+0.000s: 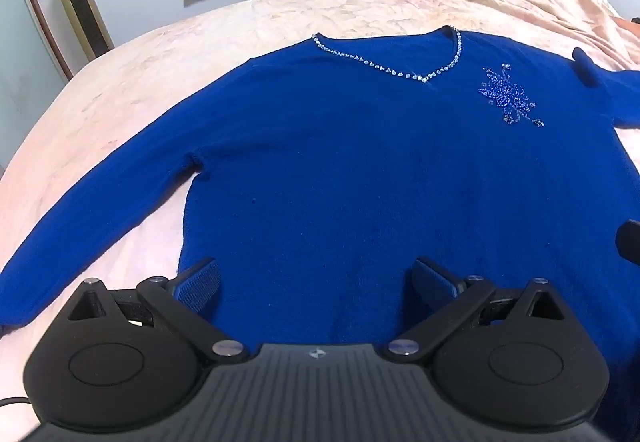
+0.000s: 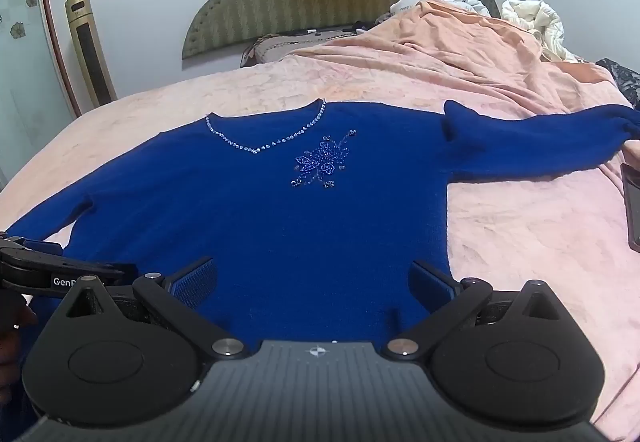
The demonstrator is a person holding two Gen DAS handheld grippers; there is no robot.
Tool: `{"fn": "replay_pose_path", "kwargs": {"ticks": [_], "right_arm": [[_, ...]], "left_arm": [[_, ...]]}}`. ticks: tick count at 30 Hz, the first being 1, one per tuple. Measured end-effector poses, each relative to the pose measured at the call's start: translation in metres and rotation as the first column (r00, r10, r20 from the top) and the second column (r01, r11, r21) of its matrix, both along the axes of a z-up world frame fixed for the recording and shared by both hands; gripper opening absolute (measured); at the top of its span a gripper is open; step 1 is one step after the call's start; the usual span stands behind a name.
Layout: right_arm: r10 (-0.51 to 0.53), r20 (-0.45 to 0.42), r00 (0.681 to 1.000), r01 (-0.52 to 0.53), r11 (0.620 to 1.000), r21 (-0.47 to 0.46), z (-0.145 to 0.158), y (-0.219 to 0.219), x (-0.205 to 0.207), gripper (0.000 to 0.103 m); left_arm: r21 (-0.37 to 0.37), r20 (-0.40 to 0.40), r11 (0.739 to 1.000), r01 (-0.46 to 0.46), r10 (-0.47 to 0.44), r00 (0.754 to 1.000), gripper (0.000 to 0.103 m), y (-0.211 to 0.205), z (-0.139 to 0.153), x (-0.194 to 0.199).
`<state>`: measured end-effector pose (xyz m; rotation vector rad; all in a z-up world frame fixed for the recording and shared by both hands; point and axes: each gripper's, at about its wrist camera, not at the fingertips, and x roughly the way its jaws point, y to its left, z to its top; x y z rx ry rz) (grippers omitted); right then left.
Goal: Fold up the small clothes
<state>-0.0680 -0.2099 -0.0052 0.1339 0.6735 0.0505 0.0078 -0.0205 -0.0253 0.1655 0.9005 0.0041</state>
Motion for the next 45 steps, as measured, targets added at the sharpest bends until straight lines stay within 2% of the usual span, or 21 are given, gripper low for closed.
{"fn": "replay_pose_path", "kwargs": {"ticks": [14,25,45], "right_arm": [[-0.010,0.002,1.000,0.010,1.000,-0.003,0.002,0.002,-0.003,0.103],[0.024,0.012,1.000,-0.024,1.000,-0.006,0.001,0.002,-0.005,0.103],[-0.002,0.030,1.000,0.000,0.998,0.067,0.000,-0.028,-0.010,0.103]], "left_arm": [[-0.023,-0.027,1.000,-0.009,0.008,1.000,0.103,-0.005,0.001,0.007],[-0.014,-0.041,1.000,-0.004,0.004,0.999,0.103,-0.015,0.002,0.009],[0.067,-0.031,0.996,0.057,-0.055,0.998,0.103,-0.047,0.007,0.005]]}}
